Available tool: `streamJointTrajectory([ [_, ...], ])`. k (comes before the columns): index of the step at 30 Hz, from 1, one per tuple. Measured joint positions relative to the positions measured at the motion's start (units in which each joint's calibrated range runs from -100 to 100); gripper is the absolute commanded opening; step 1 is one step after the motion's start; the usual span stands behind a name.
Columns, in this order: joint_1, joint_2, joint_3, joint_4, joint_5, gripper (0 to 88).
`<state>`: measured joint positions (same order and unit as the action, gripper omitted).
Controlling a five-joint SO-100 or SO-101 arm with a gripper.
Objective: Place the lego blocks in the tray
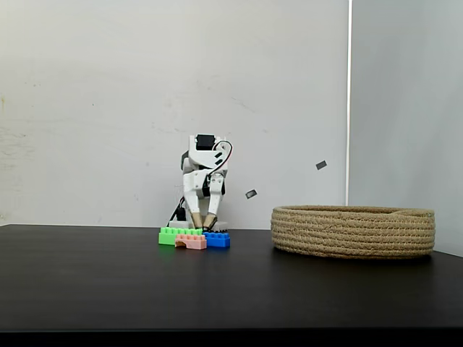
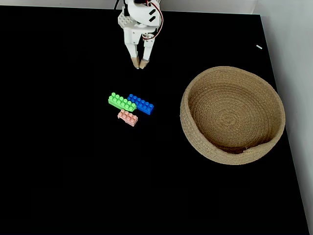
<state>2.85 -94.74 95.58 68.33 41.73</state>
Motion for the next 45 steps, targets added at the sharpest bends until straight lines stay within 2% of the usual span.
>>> streamJointTrajectory([
  [11, -1.4, 22.0, -18.2, -2.0, -9.0, 24.2],
  [24, 0.6, 41.6, -31.0, -1.6, -20.5, 30.4],
  [29, 0.4, 45.8, -32.6, -0.3, -22.8, 33.1],
  [32, 0.4, 47.9, -34.1, 0.0, -21.9, 32.2],
  [36, 0.4, 50.0, -36.9, 0.0, -17.8, 31.0],
  [45, 3.6, 54.4, -44.5, -0.6, -0.7, 29.4],
])
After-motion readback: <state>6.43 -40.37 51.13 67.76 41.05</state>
